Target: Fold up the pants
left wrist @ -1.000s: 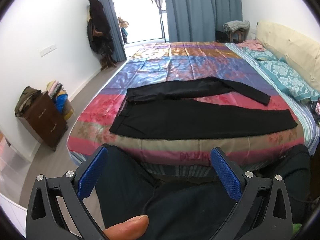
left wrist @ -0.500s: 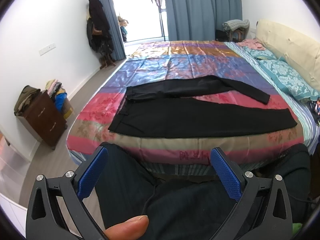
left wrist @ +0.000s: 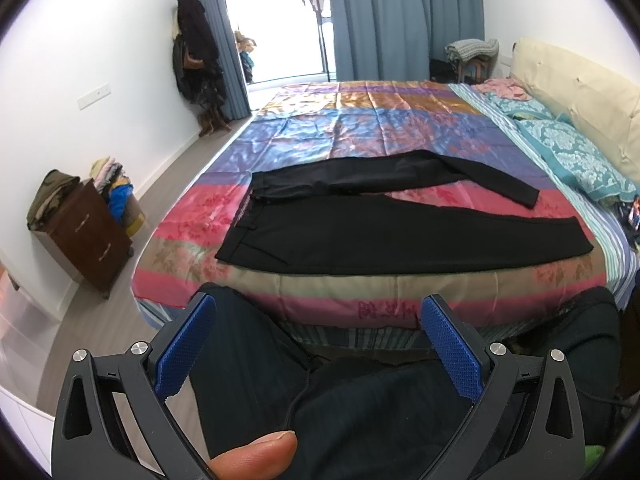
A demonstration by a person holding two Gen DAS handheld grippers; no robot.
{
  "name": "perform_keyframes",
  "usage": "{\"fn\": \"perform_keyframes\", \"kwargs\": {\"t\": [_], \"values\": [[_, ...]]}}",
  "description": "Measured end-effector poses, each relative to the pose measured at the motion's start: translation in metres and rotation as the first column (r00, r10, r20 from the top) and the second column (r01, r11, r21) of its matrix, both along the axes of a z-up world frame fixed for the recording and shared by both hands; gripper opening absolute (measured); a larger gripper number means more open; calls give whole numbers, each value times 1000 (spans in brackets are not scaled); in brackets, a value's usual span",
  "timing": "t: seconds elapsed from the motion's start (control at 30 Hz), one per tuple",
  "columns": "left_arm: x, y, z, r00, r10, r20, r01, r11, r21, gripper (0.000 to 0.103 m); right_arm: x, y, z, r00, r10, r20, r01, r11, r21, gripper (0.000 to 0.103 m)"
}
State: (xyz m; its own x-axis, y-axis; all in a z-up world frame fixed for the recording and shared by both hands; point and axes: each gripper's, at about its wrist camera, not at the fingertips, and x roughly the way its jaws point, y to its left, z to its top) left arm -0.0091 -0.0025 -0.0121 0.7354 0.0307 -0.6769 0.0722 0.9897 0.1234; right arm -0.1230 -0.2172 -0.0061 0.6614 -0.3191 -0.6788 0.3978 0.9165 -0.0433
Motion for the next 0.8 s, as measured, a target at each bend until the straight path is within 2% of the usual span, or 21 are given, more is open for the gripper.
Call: {"fn": "perform_keyframes", "kwargs": {"t": [0.8], "values": [[-6, -15, -1, 999, -49, -7, 50, 999, 15, 102, 0, 1, -2, 1000, 14, -13, -14, 1000, 4, 103]]}}
